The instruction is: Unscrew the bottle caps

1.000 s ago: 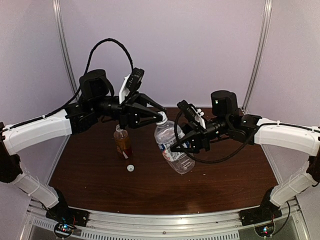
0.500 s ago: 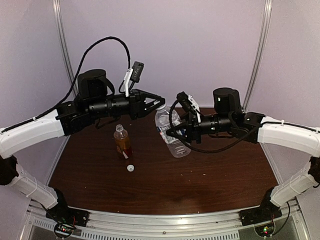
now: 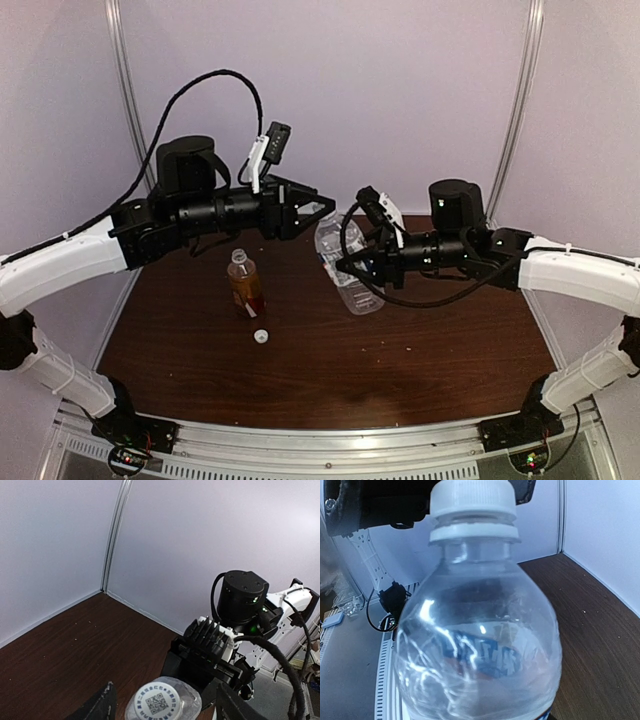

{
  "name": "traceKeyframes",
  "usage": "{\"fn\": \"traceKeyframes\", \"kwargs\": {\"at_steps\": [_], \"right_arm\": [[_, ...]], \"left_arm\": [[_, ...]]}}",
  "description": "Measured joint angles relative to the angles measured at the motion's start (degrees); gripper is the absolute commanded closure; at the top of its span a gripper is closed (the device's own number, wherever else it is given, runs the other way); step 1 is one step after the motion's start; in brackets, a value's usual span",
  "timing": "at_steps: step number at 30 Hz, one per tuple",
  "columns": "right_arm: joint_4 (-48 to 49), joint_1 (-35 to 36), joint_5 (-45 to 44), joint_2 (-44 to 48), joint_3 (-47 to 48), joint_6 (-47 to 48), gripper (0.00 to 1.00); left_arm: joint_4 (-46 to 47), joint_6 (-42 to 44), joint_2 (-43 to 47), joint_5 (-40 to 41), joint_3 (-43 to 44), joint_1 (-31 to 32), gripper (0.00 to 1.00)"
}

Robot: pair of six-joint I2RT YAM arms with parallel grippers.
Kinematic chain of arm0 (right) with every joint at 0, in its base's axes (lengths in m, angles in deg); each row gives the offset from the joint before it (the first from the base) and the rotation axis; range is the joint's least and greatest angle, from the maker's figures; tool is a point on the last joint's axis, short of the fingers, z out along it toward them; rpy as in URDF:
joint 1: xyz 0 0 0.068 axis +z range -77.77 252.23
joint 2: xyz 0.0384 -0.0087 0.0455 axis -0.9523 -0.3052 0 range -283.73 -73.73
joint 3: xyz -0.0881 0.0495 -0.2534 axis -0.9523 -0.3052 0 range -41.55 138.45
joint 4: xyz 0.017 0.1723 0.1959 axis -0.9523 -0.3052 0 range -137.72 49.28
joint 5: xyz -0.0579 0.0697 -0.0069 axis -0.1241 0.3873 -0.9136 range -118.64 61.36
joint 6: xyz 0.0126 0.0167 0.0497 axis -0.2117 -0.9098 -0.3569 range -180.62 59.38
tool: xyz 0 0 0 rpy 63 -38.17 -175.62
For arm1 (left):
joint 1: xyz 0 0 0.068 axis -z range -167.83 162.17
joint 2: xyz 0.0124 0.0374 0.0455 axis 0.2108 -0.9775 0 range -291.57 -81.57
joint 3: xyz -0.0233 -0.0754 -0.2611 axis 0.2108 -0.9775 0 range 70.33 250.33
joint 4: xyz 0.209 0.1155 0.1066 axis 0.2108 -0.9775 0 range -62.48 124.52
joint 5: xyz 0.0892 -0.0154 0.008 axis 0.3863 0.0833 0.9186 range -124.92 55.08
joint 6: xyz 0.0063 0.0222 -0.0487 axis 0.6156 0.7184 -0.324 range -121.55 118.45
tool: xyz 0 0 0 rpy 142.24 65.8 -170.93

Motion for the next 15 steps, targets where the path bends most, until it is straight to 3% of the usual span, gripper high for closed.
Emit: {"fn": "traceKeyframes", "kwargs": {"at_steps": [5,15], "right_arm": [[-0.11,-0.02,5.07,0.17,-0.11,1.05,0.62],[-0.15,-0.04,20.98,-0.76,0.04,1.44,0.61]], "left_arm": [[-1.14,3.65,1.68,-6.19,-0.17,-1.84,0.23],[4.17,6.88,4.24,-27.34,-2.54,-7.23,0.21]]}}
